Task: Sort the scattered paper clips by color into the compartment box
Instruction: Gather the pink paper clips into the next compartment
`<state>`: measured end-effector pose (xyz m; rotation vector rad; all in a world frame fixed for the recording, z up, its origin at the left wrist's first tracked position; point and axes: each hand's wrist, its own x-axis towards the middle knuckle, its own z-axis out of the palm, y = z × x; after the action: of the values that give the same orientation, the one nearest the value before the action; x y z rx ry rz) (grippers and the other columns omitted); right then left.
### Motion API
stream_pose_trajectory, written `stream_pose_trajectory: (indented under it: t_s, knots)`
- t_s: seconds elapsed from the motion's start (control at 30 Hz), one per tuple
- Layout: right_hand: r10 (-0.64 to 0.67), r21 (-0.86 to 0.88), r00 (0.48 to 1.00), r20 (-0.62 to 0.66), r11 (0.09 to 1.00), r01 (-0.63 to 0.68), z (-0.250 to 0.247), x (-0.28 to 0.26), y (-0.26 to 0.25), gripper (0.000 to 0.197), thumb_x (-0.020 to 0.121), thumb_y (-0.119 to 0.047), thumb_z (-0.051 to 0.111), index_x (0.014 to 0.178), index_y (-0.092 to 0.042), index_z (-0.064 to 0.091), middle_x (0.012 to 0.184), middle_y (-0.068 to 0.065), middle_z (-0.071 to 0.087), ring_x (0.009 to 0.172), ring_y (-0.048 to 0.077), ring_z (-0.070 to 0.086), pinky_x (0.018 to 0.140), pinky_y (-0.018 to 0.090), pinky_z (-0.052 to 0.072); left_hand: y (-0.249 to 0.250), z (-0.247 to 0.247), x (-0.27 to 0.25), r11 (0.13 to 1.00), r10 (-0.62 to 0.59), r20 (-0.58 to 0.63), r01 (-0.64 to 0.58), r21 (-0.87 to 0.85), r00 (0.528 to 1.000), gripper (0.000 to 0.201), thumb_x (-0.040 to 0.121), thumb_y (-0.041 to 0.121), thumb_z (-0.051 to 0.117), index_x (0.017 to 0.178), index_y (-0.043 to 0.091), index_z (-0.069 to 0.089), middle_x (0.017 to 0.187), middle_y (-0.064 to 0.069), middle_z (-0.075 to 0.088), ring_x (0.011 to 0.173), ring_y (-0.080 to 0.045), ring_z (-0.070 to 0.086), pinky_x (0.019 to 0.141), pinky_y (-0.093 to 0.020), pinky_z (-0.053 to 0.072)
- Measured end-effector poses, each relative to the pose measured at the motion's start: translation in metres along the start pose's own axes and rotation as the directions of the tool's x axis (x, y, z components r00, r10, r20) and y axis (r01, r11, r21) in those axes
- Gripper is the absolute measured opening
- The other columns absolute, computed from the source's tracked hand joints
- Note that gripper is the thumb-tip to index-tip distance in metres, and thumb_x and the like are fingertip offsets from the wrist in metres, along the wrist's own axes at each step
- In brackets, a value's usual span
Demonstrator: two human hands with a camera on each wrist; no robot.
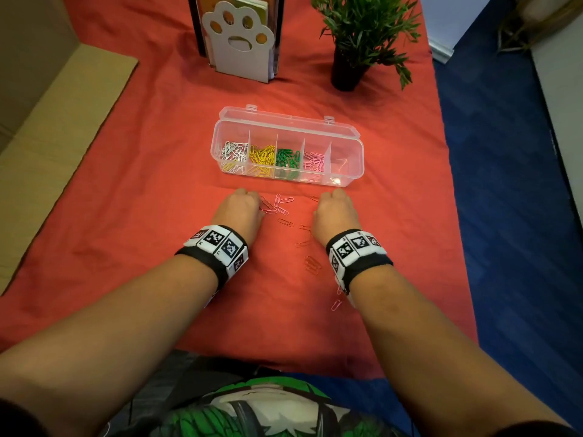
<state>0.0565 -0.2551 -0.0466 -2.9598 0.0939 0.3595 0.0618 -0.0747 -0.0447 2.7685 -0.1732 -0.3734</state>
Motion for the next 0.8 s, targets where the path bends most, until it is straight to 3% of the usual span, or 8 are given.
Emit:
stream_pose_trajectory:
  t_s: [0.13,0.23,0.3,0.37,0.47,0.57,0.63,0.8]
  knots:
    - [-0.047,-0.054,0.998,0.037,0.997,0.049,-0.007,0.001,-0.009,0.036,0.083,-0.001,0.039,0.118,0.003,0.047,0.119,0.021,0.050,0.111,0.037,0.050,0.093,0.042,0.044,0.003,-0.003,0.000,0.993,0.033,0.053,-0.038,0.112,0.998,0.022,0.089,0.010,0.046,0.105,-0.001,0.057,0.112,-0.023,0.059,0.103,-0.039,0.057,0.085,-0.042,0.045]
    - [0.022,0.279,0.994,0.111,0.959,-0.052,-0.012,0.007,-0.014,0.026,0.086,-0.001,0.041,0.110,-0.003,0.051,0.105,0.016,0.059,0.098,0.030,0.056,0.085,0.033,0.045,0.005,-0.003,0.000,0.985,0.050,0.082,-0.062,0.158,0.995,0.025,0.090,0.005,0.040,0.107,-0.006,0.054,0.114,-0.025,0.058,0.104,-0.040,0.057,0.084,-0.043,0.045]
    - [0.084,0.610,0.968,0.236,0.763,-0.215,-0.011,0.009,-0.019,0.022,0.086,0.000,0.040,0.091,-0.014,0.056,0.084,0.005,0.059,0.075,0.020,0.056,0.065,0.026,0.047,0.003,-0.003,0.001,0.995,0.036,0.061,-0.042,0.087,0.997,0.025,0.091,0.007,0.039,0.105,-0.007,0.054,0.112,-0.027,0.058,0.103,-0.040,0.057,0.085,-0.043,0.043]
    - [0.092,0.828,0.918,0.385,0.405,-0.387,-0.012,0.008,-0.022,0.028,0.088,0.004,0.035,0.080,-0.016,0.054,0.071,0.001,0.051,0.060,0.014,0.051,0.045,0.020,0.044,-0.002,-0.003,0.002,0.997,-0.005,0.004,0.005,-0.080,1.000,0.022,0.091,0.011,0.042,0.096,-0.005,0.056,0.104,-0.027,0.061,0.097,-0.039,0.057,0.081,-0.042,0.041]
    - [0.039,0.885,0.884,0.465,-0.014,-0.465,-0.018,0.004,-0.027,0.023,0.092,0.001,0.038,0.079,-0.010,0.054,0.070,0.004,0.048,0.058,0.014,0.050,0.043,0.018,0.046,-0.009,-0.004,0.001,0.863,-0.138,0.021,0.130,-0.489,0.990,0.012,0.089,0.014,0.049,0.081,0.009,0.056,0.079,-0.017,0.063,0.072,-0.029,0.059,0.069,-0.036,0.046]
    - [0.034,0.893,0.907,0.419,0.163,-0.418,-0.012,0.012,-0.032,0.022,0.090,0.002,0.045,0.078,-0.014,0.054,0.069,0.000,0.047,0.057,0.009,0.045,0.047,0.017,0.044,-0.008,-0.009,-0.001,0.382,-0.251,0.252,0.335,-0.861,0.935,0.022,0.090,0.003,0.045,0.075,0.019,0.049,0.066,-0.004,0.051,0.047,-0.009,0.053,0.048,-0.022,0.049]
    - [0.043,0.865,0.911,0.410,0.299,-0.403,-0.008,0.016,-0.037,0.027,0.089,0.005,0.043,0.076,-0.016,0.054,0.067,0.000,0.046,0.056,0.008,0.043,0.049,0.018,0.043,-0.008,-0.016,-0.003,0.135,-0.240,0.379,0.418,-0.899,0.894,0.022,0.091,0.000,0.041,0.080,0.016,0.052,0.070,-0.003,0.048,0.053,-0.006,0.053,0.046,-0.015,0.051]
    - [0.084,0.696,0.970,0.230,0.682,-0.224,-0.003,0.023,-0.044,0.026,0.089,-0.004,0.042,0.080,-0.017,0.062,0.079,0.004,0.059,0.062,0.014,0.051,0.060,0.025,0.046,-0.019,-0.025,-0.002,-0.140,-0.196,0.501,0.482,-0.865,0.843,0.027,0.087,-0.001,0.030,0.074,0.011,0.051,0.073,-0.006,0.047,0.063,-0.016,0.052,0.051,-0.020,0.054]
